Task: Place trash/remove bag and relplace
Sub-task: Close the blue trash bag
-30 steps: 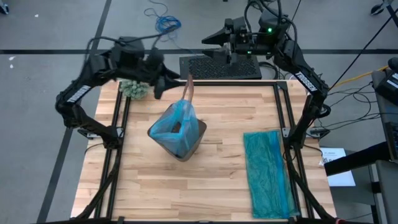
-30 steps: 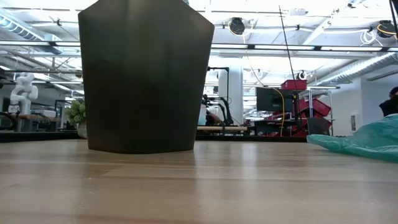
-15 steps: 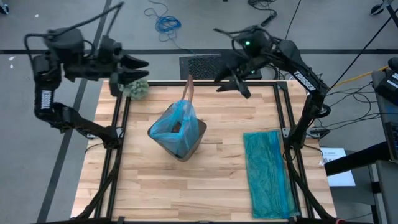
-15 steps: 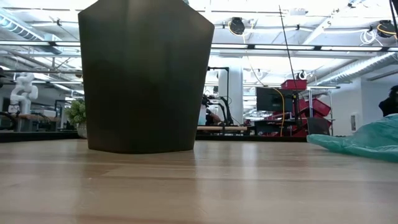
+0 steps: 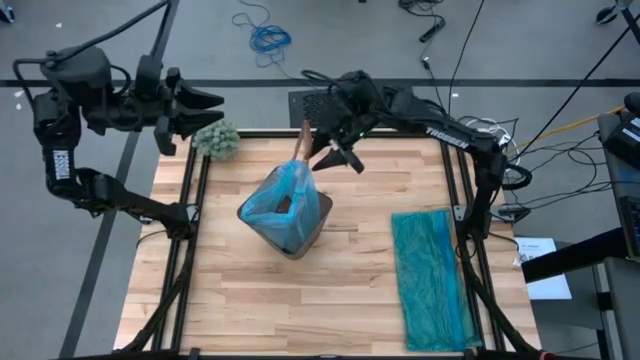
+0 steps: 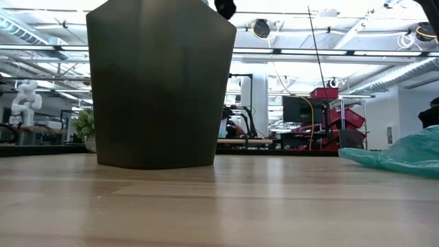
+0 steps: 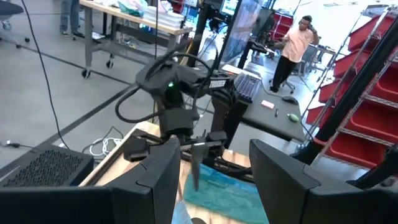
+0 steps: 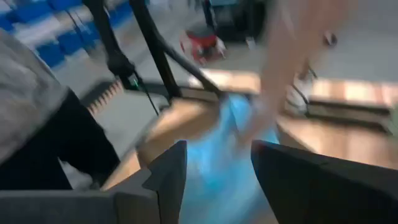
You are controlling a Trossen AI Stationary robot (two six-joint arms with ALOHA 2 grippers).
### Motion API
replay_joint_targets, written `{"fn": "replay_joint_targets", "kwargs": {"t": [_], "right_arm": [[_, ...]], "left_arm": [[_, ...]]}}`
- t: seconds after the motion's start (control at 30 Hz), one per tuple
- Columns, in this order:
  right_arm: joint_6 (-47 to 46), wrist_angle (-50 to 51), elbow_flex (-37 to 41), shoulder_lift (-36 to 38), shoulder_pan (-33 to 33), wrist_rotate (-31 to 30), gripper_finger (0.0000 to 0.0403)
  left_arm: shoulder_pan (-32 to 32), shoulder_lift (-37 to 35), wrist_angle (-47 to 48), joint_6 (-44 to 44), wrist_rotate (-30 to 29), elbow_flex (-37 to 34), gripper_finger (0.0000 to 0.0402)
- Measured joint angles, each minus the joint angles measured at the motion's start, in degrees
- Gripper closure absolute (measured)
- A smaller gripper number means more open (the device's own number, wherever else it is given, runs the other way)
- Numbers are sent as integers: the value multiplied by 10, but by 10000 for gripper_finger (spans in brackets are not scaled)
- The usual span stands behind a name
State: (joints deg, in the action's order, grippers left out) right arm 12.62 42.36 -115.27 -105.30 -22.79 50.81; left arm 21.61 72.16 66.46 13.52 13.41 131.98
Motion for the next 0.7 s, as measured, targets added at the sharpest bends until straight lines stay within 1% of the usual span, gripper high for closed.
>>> {"fn": "replay_joint_targets", "kwargs": {"t": [0.13, 0.2, 0.23, 0.37, 0.47, 0.53, 0.6, 0.7], "right_arm": [[-42, -77, 29, -9, 18, 3, 224], [-58, -86, 38, -22, 25, 1, 225], [-65, -89, 38, -31, 28, -5, 225], [-78, -108, 38, -64, 38, -59, 231], [-107, -145, 39, -76, 38, -72, 242], [-119, -165, 38, -77, 38, -73, 257], [-122, -176, 38, -76, 37, -74, 279], [-118, -171, 25, -69, 30, -93, 336]], "left_arm": [[0, 0, 2, 12, 0, 0, 214], [0, -1, 2, 12, 0, 0, 214], [0, -2, 2, 12, 0, 0, 214], [0, -6, 2, 12, 0, 0, 214], [0, -8, 2, 12, 0, 0, 214], [0, -9, 2, 21, 0, 0, 214], [0, -9, 2, 27, 0, 0, 214], [0, -12, 2, 27, 0, 0, 214]]}}
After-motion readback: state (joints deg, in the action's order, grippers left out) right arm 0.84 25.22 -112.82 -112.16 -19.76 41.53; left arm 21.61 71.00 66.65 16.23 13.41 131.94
